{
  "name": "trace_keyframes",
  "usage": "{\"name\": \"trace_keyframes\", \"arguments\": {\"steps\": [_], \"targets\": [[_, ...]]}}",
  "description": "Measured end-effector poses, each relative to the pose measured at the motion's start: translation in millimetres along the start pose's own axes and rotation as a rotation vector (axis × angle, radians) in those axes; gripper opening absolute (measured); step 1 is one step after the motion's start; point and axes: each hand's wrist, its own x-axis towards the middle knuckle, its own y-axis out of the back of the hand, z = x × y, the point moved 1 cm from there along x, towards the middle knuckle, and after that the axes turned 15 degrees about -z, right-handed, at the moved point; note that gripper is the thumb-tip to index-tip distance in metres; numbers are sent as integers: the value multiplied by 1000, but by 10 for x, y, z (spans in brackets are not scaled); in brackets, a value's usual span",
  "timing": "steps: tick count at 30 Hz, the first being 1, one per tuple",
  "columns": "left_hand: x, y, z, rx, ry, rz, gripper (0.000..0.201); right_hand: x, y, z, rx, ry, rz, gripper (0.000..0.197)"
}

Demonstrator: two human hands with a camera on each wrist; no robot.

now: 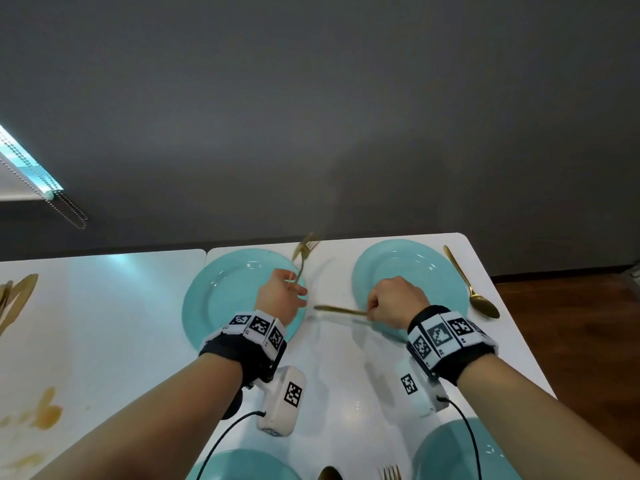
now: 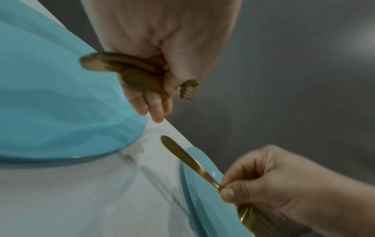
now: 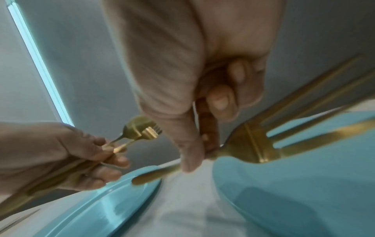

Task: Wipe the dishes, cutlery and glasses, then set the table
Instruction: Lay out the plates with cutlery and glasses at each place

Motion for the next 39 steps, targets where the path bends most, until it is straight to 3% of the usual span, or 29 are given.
{"name": "trace_keyframes", "arguments": {"steps": [6, 16, 39], "targets": [[-21, 119, 6, -109, 53, -3, 25, 384, -231, -137, 340, -236, 60, 23], [-27, 186, -106, -188, 65, -18, 13, 700, -311, -415, 597, -372, 95, 19], [-67, 348, -283, -224, 33, 28, 11, 728, -191, -530, 240, -321, 242, 28]]}}
